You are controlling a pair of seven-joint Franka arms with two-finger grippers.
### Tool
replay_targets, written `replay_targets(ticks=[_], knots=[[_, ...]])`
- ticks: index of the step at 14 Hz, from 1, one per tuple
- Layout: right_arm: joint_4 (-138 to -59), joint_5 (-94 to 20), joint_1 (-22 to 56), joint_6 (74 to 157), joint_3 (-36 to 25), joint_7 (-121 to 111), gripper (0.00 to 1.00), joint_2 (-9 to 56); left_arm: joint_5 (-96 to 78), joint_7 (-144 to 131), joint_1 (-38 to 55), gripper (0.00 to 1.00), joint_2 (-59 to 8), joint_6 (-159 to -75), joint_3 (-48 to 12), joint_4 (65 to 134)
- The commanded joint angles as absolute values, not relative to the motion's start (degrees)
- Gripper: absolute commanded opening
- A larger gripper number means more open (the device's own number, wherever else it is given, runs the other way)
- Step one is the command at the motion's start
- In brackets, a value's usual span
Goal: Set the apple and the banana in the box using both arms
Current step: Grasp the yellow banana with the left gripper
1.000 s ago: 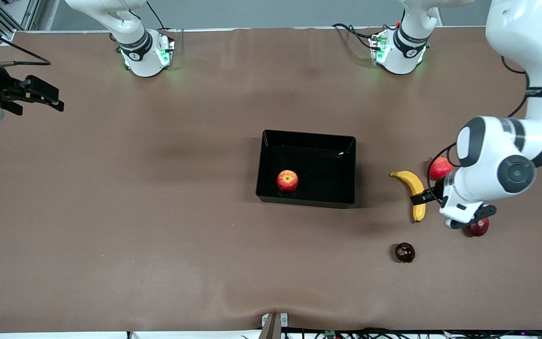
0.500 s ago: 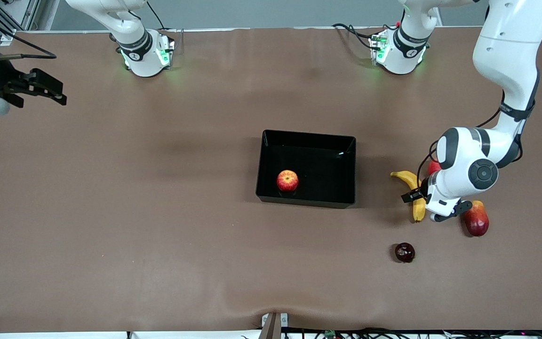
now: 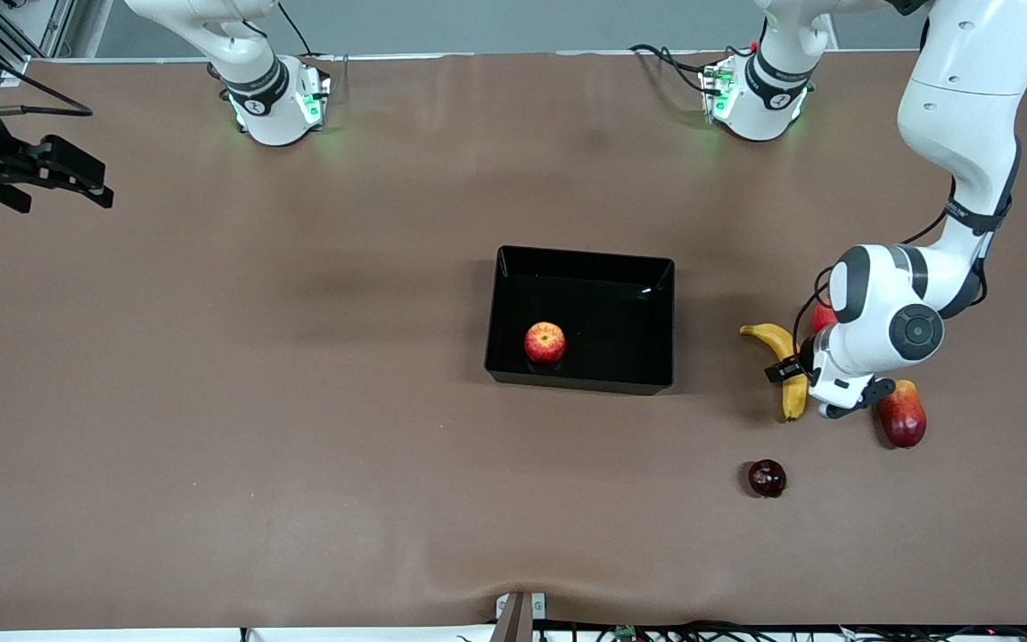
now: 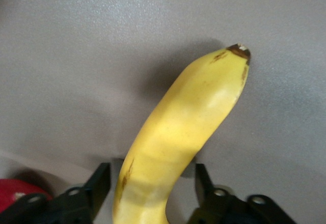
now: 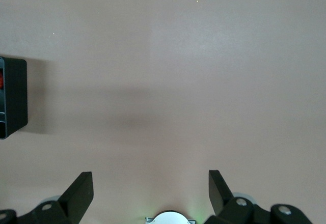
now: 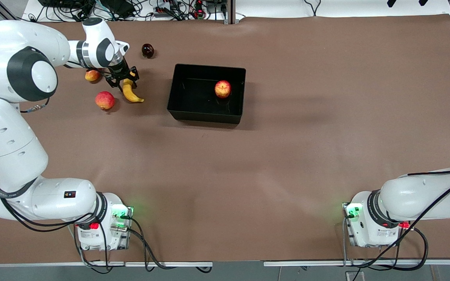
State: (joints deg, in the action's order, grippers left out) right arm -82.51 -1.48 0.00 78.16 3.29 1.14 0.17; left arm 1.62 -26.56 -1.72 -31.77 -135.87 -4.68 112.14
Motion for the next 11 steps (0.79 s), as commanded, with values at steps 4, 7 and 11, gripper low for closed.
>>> replay_targets(ticks=[4, 7, 11], knots=[[-82.79, -1.49, -1.49, 78.31, 3.87, 0.18, 1.00, -0.18, 2.55, -27.07, -1.67, 0.00, -25.42, -130.89, -5.71, 112.06], [-82.71, -1.49, -1.41, 77.96, 3.95, 0.18, 1.00, -0.26, 2.55, -27.68, -1.58, 0.00, -19.88, -125.79, -8.34, 110.93], [-82.79, -1.49, -1.58, 76.38, 3.87, 0.09, 1.00, -0.44, 2.46, -36.78, -0.01, 0.00, -20.82, -116.90, -16.33, 101.71]])
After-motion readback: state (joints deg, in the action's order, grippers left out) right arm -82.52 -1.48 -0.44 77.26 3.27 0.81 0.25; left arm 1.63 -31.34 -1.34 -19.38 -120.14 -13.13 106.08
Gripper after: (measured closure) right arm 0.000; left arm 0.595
